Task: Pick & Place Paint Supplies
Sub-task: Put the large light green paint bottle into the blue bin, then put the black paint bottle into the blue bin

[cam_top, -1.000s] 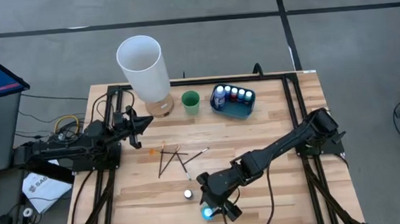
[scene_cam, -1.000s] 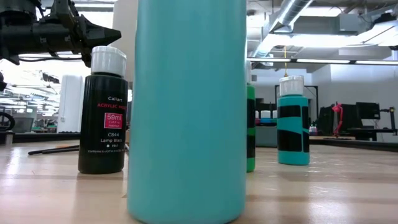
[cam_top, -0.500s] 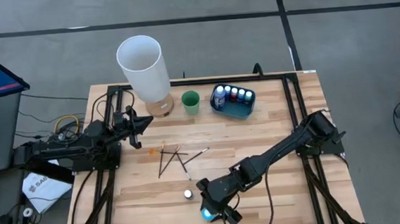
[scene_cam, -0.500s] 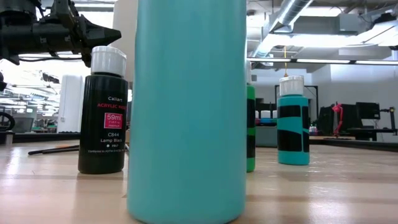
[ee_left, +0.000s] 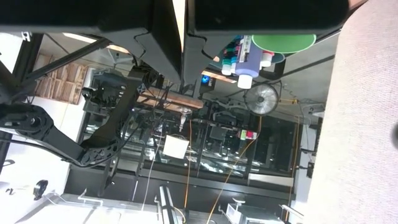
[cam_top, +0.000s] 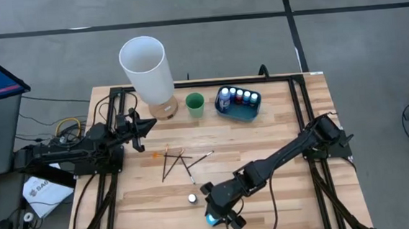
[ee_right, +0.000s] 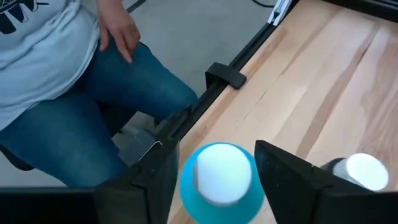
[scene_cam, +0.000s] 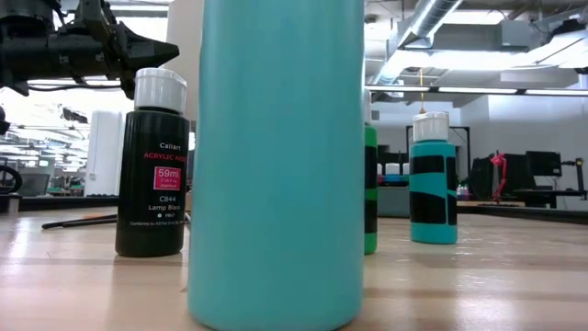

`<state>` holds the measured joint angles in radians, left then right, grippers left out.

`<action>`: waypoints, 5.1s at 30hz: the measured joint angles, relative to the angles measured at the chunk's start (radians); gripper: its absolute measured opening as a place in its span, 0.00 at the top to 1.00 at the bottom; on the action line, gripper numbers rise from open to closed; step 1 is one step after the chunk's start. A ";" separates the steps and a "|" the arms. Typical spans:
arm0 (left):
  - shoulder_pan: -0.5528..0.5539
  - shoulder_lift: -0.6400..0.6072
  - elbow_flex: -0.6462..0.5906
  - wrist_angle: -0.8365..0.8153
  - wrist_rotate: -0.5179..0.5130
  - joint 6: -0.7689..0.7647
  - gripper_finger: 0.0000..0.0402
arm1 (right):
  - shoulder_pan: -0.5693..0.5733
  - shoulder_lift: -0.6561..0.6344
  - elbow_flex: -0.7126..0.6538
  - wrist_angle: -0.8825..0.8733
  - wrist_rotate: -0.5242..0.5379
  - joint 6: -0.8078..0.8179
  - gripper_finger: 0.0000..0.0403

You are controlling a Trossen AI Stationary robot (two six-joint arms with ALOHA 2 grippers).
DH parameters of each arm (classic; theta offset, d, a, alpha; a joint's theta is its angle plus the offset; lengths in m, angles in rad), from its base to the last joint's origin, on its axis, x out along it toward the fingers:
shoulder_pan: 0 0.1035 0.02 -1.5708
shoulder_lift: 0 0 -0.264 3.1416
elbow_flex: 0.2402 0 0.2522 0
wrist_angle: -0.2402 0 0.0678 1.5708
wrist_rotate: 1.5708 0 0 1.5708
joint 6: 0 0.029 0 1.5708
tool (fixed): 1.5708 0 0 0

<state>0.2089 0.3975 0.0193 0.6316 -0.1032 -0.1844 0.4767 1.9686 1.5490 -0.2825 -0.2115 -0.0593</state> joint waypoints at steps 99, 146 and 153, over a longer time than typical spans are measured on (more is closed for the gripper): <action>0.000 0.000 0.000 0.005 0.000 0.000 0.99 | -1.045 -0.577 -0.691 0.142 0.186 0.093 0.70; 0.000 0.000 0.000 0.005 0.000 0.000 0.99 | -1.044 -0.650 -0.556 -0.036 0.185 -0.003 0.46; 0.000 0.000 0.000 0.005 0.000 0.000 0.99 | -0.932 -0.779 -0.537 -0.043 0.183 0.007 0.47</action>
<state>0.2089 0.3976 0.0189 0.6369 -0.1034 -0.1844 -0.4557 1.1894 1.0119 -0.3255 -0.0283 -0.0521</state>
